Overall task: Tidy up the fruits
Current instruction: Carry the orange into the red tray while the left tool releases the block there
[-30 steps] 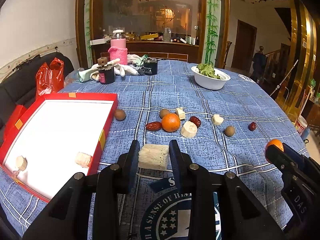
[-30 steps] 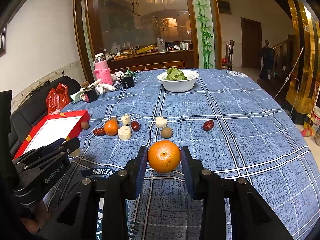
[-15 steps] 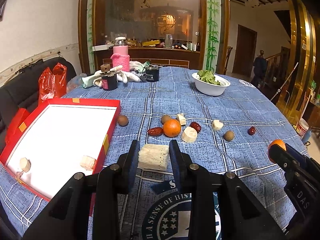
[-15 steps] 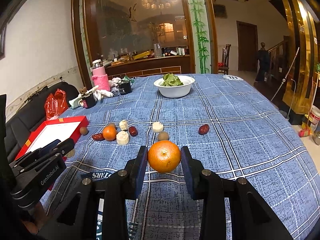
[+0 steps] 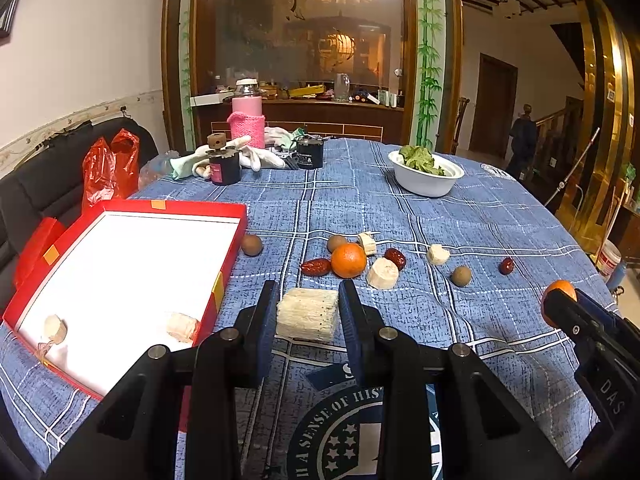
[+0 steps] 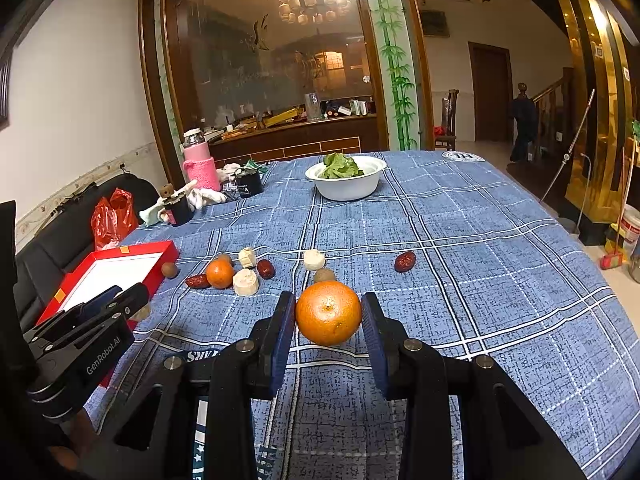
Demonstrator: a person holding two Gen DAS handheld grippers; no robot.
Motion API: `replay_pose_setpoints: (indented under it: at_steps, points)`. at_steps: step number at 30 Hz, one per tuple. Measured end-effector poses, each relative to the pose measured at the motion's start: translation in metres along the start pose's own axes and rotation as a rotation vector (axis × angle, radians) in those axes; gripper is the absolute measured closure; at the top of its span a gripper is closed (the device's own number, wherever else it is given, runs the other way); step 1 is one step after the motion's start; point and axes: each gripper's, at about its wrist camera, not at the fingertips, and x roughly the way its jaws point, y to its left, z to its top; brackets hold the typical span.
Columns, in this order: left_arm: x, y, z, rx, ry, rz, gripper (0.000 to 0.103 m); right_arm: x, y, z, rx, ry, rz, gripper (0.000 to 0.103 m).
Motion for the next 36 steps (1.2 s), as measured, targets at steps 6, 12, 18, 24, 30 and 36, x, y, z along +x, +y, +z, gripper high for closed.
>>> replay_pose_setpoints:
  at_steps: [6, 12, 18, 24, 30, 36]
  points:
    - [-0.004, 0.006, -0.002, -0.034, -0.021, 0.022, 0.075, -0.001, 0.002, 0.0, -0.005, -0.007, -0.003, 0.068]
    - [-0.009, 0.005, -0.002, -0.034, -0.051, 0.043, 0.075, 0.002, 0.006, 0.0, -0.023, 0.005, -0.001, 0.068]
    - [-0.011, 0.018, 0.0, -0.066, -0.029, 0.062, 0.075, 0.008, 0.013, 0.0, -0.054, 0.035, -0.002, 0.068]
    - [-0.017, 0.091, 0.01, -0.184, -0.006, 0.127, 0.075, 0.015, 0.041, -0.001, -0.122, 0.097, 0.065, 0.068]
    - [-0.006, 0.169, 0.013, -0.274, 0.04, 0.245, 0.075, 0.019, 0.126, 0.013, -0.23, 0.104, 0.272, 0.069]
    - [0.02, 0.213, 0.015, -0.285, 0.118, 0.343, 0.075, 0.048, 0.207, 0.018, -0.309, 0.132, 0.419, 0.069]
